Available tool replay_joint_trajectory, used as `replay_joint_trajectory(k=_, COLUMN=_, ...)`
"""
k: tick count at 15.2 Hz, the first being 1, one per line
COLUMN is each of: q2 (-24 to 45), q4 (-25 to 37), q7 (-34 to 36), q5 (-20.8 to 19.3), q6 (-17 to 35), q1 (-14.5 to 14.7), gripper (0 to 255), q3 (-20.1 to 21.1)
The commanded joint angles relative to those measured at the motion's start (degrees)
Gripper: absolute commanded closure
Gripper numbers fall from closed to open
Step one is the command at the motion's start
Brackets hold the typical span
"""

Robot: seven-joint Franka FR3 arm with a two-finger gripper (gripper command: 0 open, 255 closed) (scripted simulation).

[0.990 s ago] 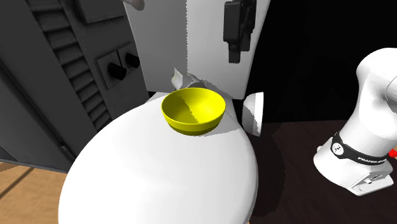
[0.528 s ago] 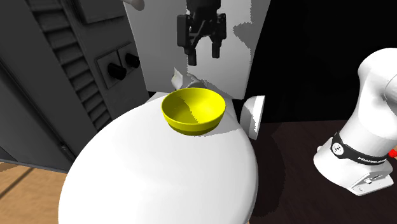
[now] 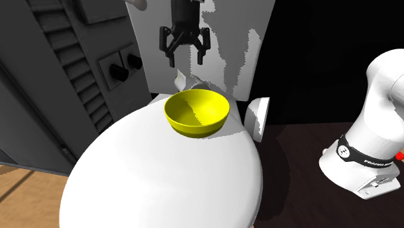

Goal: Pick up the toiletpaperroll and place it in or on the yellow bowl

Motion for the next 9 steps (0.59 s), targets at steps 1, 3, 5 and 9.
replay_joint_trajectory(k=1, q2=3.06, q4=2.61, q7=1.97, q5=1.56, q6=0.87, q1=-1.00, gripper=0, q3=-0.97)
replay_joint_trajectory(k=3, q2=4.86, q4=4.03, q7=2.93, q5=2.52, q6=1.44, q1=-1.66, gripper=0, q3=-1.54)
replay_joint_trajectory(k=5, q2=5.20, q4=2.93, q7=2.81, q5=2.70, q6=2.88, q1=-1.57, gripper=0, q3=-1.40)
replay_joint_trajectory(k=9, q2=6.00, q4=0.87, q7=2.53, q5=3.14, q6=5.73, q1=-1.39, gripper=0, q3=-1.12)
